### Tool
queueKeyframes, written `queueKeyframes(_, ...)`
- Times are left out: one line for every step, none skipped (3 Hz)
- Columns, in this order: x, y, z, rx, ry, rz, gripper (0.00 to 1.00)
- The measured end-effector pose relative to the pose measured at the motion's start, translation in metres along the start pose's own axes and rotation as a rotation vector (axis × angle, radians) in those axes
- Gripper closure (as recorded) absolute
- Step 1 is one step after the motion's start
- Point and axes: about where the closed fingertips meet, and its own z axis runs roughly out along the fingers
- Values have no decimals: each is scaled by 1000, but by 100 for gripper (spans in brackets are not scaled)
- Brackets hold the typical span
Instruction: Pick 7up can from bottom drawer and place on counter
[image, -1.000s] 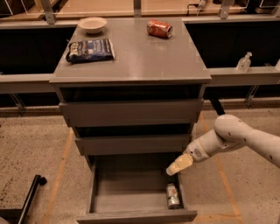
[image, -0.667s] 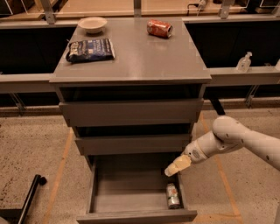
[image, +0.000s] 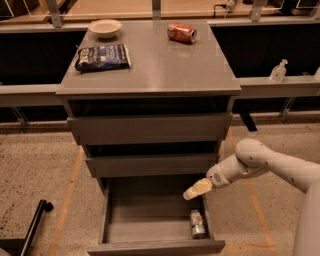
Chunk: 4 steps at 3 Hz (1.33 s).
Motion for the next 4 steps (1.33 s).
queueKeyframes(13,-27,26,12,23,82,0)
queueKeyframes(34,-52,48,19,46,179,0)
queueKeyframes(52,-66,68,16,54,257,0)
queueKeyframes(55,-67,71,14,57,264,0)
